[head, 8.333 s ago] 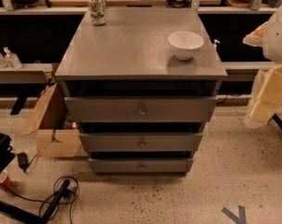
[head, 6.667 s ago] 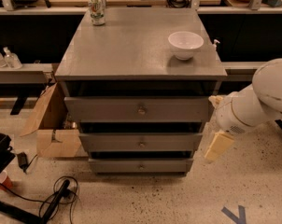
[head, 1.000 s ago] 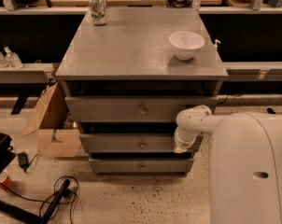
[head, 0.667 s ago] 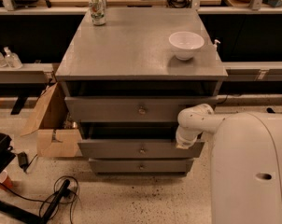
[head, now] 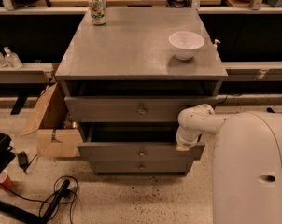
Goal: Open middle drawer
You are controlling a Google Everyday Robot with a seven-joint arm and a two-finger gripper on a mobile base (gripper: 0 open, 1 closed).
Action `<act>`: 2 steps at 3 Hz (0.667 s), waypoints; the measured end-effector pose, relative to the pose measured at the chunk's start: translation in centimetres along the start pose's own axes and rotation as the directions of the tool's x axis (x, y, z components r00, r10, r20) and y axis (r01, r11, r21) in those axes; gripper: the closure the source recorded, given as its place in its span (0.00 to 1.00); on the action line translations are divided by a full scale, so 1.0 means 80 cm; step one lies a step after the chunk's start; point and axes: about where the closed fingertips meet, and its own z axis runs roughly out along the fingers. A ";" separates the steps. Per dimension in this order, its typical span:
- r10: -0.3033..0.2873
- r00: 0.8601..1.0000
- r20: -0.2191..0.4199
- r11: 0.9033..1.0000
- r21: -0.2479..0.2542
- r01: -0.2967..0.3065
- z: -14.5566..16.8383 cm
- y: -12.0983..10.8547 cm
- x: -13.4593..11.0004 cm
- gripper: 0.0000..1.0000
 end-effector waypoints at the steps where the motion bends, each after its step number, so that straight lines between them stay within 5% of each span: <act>1: 0.016 1.000 -0.005 1.000 -0.001 -0.016 -0.006 0.014 0.006 1.00; 2: 0.016 1.000 -0.005 1.000 -0.001 -0.016 -0.006 0.014 0.006 1.00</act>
Offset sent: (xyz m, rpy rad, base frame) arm -0.2672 -0.0702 0.0632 -0.0295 0.0577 -0.3390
